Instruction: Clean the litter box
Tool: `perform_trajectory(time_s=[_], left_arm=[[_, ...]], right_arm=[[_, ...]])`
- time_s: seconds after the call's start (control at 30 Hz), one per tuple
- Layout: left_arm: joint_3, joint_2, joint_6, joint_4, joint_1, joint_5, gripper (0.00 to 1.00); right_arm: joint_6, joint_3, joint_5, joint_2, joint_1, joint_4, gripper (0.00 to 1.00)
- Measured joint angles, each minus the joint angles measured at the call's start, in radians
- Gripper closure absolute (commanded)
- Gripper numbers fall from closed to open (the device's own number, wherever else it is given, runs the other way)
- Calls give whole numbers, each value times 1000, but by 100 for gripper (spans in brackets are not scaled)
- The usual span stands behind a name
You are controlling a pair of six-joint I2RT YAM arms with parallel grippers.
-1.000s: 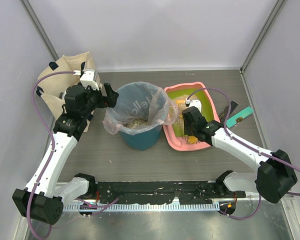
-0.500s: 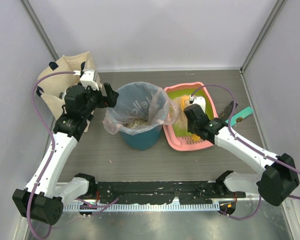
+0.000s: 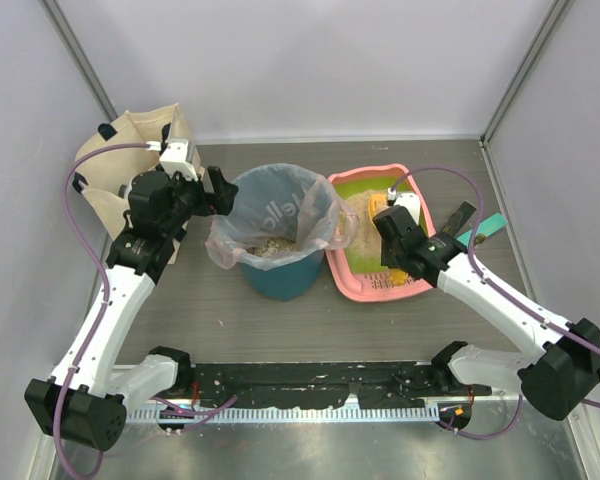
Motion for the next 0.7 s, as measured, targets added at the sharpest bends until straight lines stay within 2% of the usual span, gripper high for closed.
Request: perform_trajectory(time_s=[0.27, 0.37, 0.5, 0.7], left_arm=[[-1, 0, -15, 6, -2, 8, 11], [-2, 0, -18, 6, -2, 8, 11], [-3, 0, -18, 6, -2, 8, 11], [-3, 0, -19, 7, -2, 8, 11]], right_arm=[[-8, -51, -13, 76, -1, -29, 99], [-24, -4, -2, 65, -1, -63, 99], [-23, 40, 7, 14, -1, -27, 99], [0, -53, 7, 61, 6, 6, 99]])
